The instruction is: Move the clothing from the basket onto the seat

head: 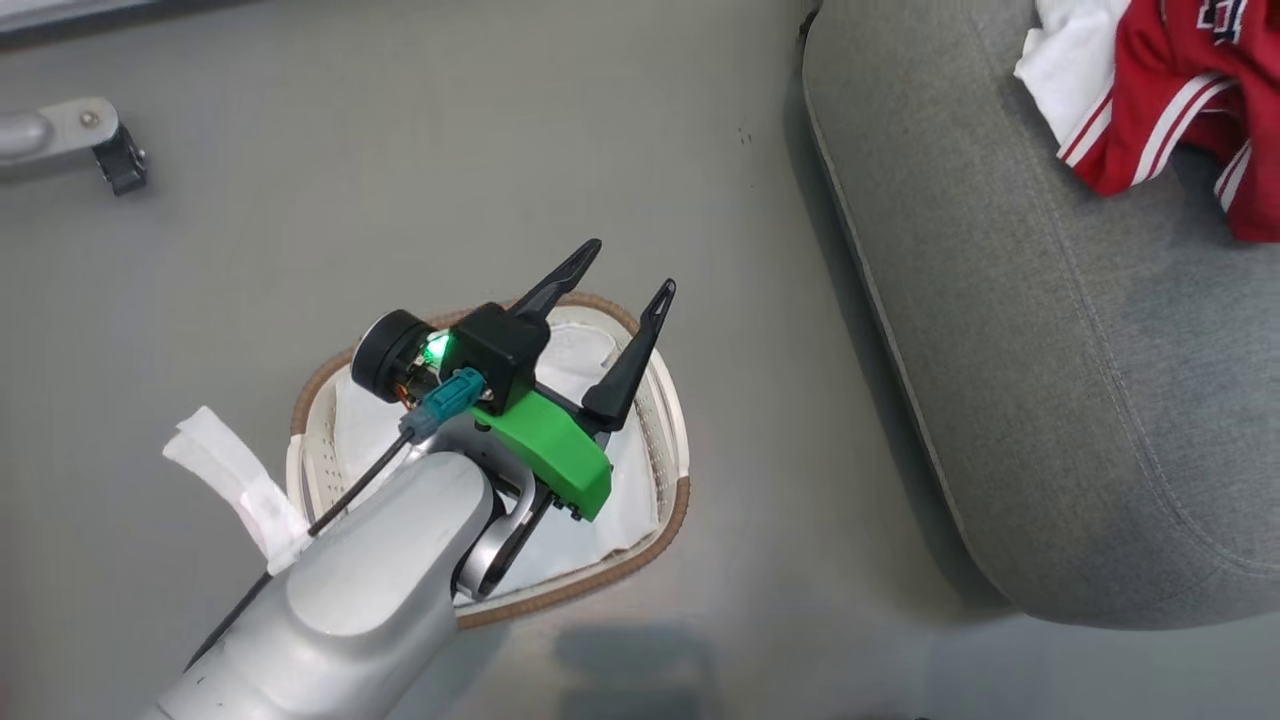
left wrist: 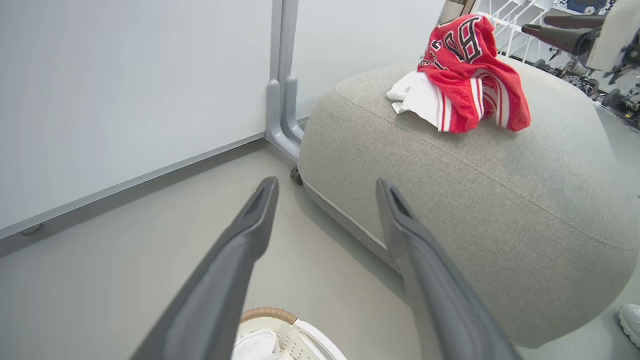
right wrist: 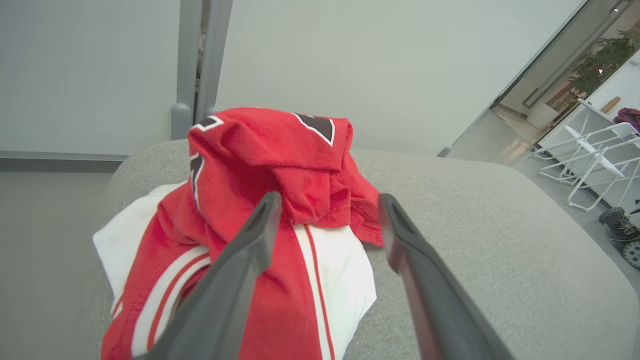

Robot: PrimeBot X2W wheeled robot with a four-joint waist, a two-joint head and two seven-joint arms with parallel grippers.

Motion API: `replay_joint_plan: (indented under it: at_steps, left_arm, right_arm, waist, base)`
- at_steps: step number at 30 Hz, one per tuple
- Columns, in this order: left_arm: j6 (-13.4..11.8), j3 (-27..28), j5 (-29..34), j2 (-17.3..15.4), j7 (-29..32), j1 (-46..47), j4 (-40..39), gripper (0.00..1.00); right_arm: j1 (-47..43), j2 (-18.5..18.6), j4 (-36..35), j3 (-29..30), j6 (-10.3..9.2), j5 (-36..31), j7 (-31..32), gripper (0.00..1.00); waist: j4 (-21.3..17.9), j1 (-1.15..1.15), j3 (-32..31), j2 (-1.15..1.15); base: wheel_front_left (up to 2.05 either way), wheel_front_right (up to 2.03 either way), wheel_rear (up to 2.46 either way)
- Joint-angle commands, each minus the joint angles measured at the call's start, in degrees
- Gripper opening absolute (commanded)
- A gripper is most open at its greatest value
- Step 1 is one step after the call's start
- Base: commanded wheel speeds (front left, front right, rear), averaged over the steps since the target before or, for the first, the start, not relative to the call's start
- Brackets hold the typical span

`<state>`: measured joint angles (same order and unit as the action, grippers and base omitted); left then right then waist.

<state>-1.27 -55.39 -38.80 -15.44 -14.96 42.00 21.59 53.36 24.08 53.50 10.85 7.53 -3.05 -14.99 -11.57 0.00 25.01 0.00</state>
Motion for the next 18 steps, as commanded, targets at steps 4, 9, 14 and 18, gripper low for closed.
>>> replay_joint_plan:
  at_steps: [4, 9, 14, 18]
  left_arm:
    - [0.2, 5.4, 0.8, 1.0, -0.2, -4.7, -0.1, 1.00]
    - [0.3, 12.3, 2.1, 2.1, -0.2, -10.2, 0.3, 1.00]
    - [0.7, 18.3, 4.1, 3.1, -0.2, -15.4, 0.5, 1.00]
    - [0.9, 23.1, 5.7, 3.6, -0.2, -19.5, 0.6, 1.00]
  right_arm:
    - [-2.1, 0.3, -1.5, -2.5, -0.08, 2.4, -0.3, 1.00]
    - [-3.6, -1.3, -1.3, -4.3, -0.07, 5.7, -0.2, 1.00]
    - [-6.3, -4.1, -1.9, -5.3, -0.08, 8.5, -0.3, 1.00]
    - [-10.0, -6.7, -4.6, -6.5, -0.07, 10.1, -0.3, 1.00]
  waist:
    - [1.5, 0.00, -8.4, 0.00]
    - [4.3, 0.00, -13.1, 0.00]
    - [7.5, 0.00, -16.5, 0.00]
    - [9.6, 0.00, -18.2, 0.00]
  base:
    - [0.00, 0.00, 0.00]
    - [0.00, 0.00, 0.00]
    - [0.00, 0.00, 0.00]
    - [0.00, 0.00, 0.00]
